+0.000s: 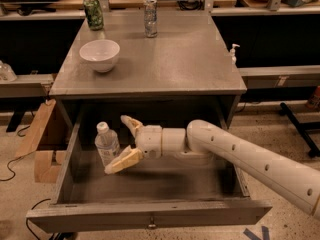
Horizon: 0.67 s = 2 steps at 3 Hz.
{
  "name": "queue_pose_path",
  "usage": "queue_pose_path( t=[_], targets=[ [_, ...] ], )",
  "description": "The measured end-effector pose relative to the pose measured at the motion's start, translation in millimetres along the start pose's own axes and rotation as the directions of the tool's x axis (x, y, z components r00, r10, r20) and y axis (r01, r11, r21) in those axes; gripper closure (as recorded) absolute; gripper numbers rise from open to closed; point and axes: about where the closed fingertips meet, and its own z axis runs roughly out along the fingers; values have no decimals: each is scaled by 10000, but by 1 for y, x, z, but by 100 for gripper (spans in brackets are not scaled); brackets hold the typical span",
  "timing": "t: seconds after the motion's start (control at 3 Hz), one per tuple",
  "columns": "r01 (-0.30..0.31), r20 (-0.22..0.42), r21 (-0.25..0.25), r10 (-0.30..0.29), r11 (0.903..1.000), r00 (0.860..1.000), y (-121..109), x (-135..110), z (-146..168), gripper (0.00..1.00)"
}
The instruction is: Place blue plastic bottle into top drawer
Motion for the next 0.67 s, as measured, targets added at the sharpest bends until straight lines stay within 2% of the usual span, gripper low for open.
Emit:
queue_pose_path(
  t=[0.33, 0.67],
  targets=[
    [2, -1093, -232, -27, 9997, 9940, -13, -50, -61, 0],
    [-21, -1853, -163, -10, 9999, 9827, -26, -112, -116, 0]
  ],
)
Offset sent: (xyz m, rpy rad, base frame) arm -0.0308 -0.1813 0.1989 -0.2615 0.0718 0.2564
